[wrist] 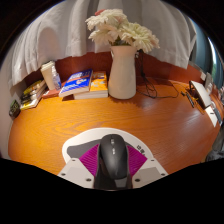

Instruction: Arrange mouse

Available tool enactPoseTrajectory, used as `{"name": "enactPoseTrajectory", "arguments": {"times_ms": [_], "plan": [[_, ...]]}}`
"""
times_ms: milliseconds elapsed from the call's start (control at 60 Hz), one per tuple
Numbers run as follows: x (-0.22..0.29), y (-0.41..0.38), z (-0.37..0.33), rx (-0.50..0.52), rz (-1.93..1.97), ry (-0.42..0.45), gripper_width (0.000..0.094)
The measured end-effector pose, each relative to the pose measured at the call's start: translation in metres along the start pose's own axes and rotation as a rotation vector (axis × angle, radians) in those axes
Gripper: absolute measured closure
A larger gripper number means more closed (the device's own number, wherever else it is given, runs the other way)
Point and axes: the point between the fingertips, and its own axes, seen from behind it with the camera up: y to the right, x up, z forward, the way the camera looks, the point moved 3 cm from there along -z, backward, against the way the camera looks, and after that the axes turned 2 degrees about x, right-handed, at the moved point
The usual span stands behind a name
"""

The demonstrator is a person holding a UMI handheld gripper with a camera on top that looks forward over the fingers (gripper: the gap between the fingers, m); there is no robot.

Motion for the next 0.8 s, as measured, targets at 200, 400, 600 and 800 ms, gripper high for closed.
{"name": "enactPoseTrajectory", "arguments": {"times_ms": [200, 400, 600, 800], "plan": [[-0.024, -0.005, 0.014, 0.01, -0.018, -0.031, 0.0487], [-0.024, -0.004, 0.015, 0.004, 0.011, -0.029, 0.0392], [-0.012, -0.004, 0.0, -0.048, -0.003, -0.048, 0.0081], [-0.001, -0.062, -0.045, -0.038, -0.008, -0.011, 0.0072]]}}
